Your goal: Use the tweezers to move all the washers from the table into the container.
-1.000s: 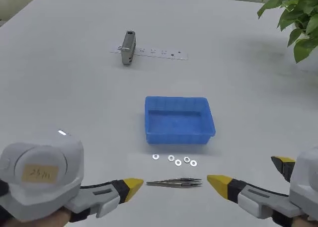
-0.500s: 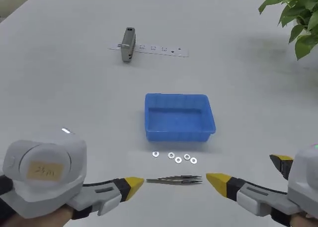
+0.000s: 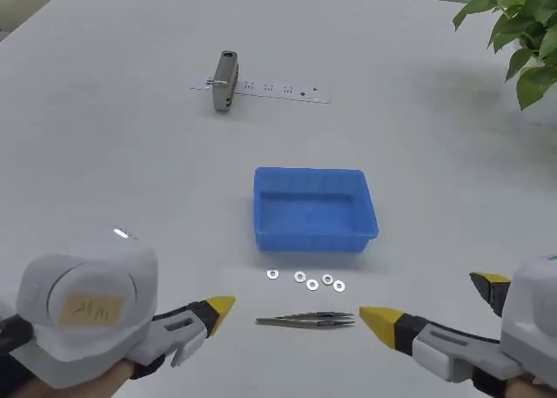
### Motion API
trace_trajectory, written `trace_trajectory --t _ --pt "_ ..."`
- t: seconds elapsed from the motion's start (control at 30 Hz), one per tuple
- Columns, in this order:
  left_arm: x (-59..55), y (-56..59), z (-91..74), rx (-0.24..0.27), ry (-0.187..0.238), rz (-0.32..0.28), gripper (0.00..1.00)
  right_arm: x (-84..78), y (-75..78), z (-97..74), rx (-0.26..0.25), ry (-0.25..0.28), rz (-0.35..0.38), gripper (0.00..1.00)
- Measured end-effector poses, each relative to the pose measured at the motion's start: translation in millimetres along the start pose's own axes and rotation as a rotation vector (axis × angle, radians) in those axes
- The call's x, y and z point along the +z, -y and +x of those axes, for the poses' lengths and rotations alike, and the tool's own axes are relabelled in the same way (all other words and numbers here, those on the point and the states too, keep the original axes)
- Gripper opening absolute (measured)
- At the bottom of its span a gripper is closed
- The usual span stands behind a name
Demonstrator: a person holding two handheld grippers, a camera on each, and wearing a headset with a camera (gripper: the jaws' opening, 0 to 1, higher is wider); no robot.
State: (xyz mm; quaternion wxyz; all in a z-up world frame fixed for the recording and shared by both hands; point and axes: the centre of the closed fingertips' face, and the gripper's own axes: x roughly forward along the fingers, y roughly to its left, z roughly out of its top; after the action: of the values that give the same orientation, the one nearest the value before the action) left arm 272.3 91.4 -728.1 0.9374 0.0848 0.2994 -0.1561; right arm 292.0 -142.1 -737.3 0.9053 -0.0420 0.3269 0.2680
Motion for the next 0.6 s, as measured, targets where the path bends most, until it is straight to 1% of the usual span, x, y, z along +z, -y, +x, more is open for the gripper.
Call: trace_trajectory --t 0.03,0.07,0.13,0.23,0.6 --pt "-1.6 2.2 1.0 -0.020 -0.003 -0.009 0.74 -0.6 -0.3 0.5 0.001 -0.003 0.003 0.90" --pt "-1.8 4.2 1.8 -0.034 -0.004 -0.015 0.75 -1.1 -0.4 0.9 0.002 -0.005 0.002 0.90" --pt "-1.1 8.1 2.6 -0.052 -0.005 -0.023 0.83 -1.5 -0.7 1.5 0.002 -0.011 -0.006 0.90" --pt "-0.2 11.4 3.5 -0.068 -0.002 -0.021 0.86 -0.6 -1.6 2.6 0.009 -0.009 -0.006 0.90" --pt "-5.1 12.5 7.4 -0.077 -0.028 -0.018 0.85 -1.9 -2.6 7.1 0.016 -0.019 -0.012 0.90"
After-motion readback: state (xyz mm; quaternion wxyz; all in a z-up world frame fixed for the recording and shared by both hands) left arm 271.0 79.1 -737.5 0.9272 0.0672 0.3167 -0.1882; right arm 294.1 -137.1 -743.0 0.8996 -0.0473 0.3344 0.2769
